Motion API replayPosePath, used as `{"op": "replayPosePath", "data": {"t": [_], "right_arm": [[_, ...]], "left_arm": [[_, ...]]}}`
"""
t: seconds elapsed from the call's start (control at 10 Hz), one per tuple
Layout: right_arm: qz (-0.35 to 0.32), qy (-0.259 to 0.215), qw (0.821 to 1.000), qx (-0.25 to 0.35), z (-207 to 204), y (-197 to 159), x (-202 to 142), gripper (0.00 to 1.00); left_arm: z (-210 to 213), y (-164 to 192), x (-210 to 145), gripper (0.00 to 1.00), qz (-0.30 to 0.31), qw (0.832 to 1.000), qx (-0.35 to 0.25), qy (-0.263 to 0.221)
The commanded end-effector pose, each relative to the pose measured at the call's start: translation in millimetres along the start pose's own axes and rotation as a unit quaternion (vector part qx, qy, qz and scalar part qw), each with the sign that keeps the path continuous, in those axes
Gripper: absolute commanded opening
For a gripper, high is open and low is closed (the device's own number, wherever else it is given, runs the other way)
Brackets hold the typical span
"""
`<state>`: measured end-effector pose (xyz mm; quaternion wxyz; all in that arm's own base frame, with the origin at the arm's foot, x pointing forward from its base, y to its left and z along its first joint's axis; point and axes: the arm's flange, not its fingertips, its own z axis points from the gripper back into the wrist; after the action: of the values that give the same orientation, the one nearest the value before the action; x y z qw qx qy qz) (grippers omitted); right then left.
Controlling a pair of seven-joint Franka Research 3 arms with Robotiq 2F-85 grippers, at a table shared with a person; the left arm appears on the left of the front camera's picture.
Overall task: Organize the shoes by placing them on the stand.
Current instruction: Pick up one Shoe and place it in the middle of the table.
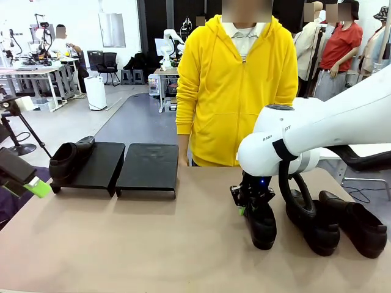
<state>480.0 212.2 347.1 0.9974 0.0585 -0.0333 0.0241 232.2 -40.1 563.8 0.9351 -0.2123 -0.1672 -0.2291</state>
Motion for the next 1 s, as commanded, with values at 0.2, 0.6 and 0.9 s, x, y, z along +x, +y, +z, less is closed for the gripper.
{"op": "replayPosePath", "data": {"t": [0.2, 0.6, 0.9], "right_arm": [[-0.015, 0.011, 0.999, -0.033, 5.3, 10.0, 5.1, 0.00], [-0.059, 0.015, 0.997, -0.047, 62.5, 4.8, -17.9, 0.00], [-0.134, -0.018, 0.990, -0.047, 119.9, -2.5, -66.9, 0.00]], "left_arm": [[0.2, 2.1, -1.2, 1.00, -0.003, 1.000, 0.004, -0.002], [0.2, 2.1, -1.2, 1.00, -0.003, 1.000, 0.004, -0.002], [0.2, 2.1, -1.2, 1.00, -0.003, 1.000, 0.004, -0.002]]}}
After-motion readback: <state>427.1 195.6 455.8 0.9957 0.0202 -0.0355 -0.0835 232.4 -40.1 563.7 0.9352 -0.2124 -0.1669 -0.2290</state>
